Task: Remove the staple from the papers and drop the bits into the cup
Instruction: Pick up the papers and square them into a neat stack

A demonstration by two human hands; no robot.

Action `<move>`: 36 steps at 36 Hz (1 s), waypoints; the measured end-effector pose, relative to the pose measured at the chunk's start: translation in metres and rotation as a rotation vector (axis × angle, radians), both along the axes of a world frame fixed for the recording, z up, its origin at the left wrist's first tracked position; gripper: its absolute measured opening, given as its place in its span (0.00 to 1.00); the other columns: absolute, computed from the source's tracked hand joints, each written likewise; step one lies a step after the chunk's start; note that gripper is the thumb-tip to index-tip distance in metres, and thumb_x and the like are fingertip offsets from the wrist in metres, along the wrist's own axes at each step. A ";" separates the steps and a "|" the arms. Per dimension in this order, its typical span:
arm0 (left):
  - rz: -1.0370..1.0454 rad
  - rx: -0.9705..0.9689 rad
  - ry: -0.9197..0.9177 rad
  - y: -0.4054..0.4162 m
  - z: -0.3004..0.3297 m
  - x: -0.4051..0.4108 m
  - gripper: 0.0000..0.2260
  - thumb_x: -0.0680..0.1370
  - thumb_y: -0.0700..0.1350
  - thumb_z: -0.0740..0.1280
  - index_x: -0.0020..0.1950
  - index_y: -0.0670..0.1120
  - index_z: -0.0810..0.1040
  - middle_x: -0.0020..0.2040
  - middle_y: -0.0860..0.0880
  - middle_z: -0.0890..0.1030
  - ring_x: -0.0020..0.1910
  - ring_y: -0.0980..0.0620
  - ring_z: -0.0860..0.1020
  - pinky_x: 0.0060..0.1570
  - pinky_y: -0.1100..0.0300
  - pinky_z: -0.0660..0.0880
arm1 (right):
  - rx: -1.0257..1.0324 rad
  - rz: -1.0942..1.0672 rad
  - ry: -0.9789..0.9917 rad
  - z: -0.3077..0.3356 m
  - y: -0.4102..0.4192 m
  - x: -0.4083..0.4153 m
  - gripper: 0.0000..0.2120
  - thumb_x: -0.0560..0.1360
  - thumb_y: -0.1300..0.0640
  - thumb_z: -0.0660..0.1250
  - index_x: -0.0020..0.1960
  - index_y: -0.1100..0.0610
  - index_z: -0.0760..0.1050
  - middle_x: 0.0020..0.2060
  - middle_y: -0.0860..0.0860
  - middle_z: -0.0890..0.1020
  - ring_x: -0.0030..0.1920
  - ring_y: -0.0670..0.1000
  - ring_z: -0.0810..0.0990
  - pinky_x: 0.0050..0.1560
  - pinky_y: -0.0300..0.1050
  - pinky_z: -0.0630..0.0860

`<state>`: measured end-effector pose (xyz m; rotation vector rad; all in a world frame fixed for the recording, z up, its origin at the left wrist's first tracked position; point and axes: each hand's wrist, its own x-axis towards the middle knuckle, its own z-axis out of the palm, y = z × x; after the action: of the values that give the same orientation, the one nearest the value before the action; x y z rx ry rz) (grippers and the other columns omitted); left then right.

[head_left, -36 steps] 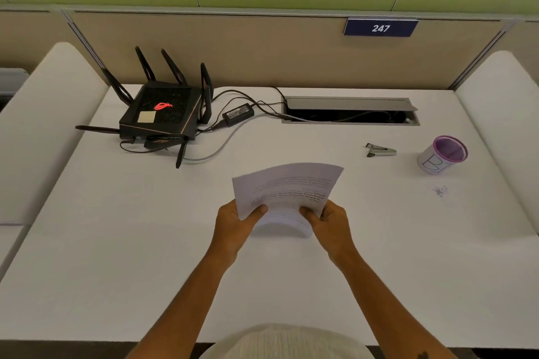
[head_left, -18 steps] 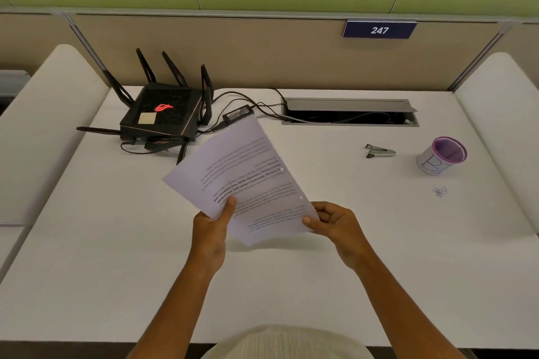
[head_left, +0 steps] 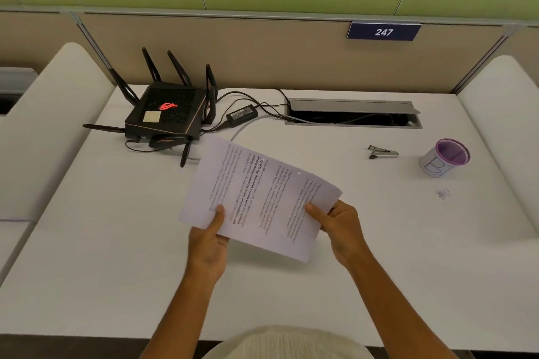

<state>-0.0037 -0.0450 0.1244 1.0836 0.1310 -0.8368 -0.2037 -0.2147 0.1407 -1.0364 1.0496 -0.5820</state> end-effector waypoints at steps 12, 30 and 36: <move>-0.373 0.338 -0.459 0.009 0.012 0.051 0.17 0.78 0.42 0.77 0.65 0.53 0.81 0.59 0.52 0.89 0.59 0.49 0.87 0.54 0.57 0.86 | -0.262 0.073 0.127 0.020 -0.029 -0.016 0.06 0.76 0.61 0.76 0.51 0.53 0.86 0.45 0.48 0.90 0.47 0.52 0.89 0.46 0.43 0.85; -0.309 0.473 -0.496 0.002 -0.017 0.008 0.09 0.77 0.41 0.79 0.55 0.47 0.84 0.47 0.55 0.86 0.50 0.47 0.85 0.51 0.57 0.81 | -0.346 0.057 0.253 -0.033 -0.009 -0.029 0.10 0.77 0.61 0.76 0.54 0.49 0.84 0.42 0.37 0.88 0.47 0.41 0.87 0.49 0.35 0.83; -0.281 0.431 -0.539 0.003 -0.010 0.007 0.08 0.78 0.42 0.77 0.56 0.50 0.85 0.48 0.55 0.87 0.49 0.58 0.85 0.43 0.70 0.82 | -0.320 -0.004 0.260 -0.027 -0.007 -0.031 0.08 0.77 0.61 0.76 0.53 0.50 0.83 0.43 0.41 0.86 0.41 0.35 0.85 0.41 0.29 0.80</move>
<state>0.0029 -0.0420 0.1143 1.7284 -0.3143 -0.7525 -0.2349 -0.2217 0.1137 -1.4198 1.2102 -0.6435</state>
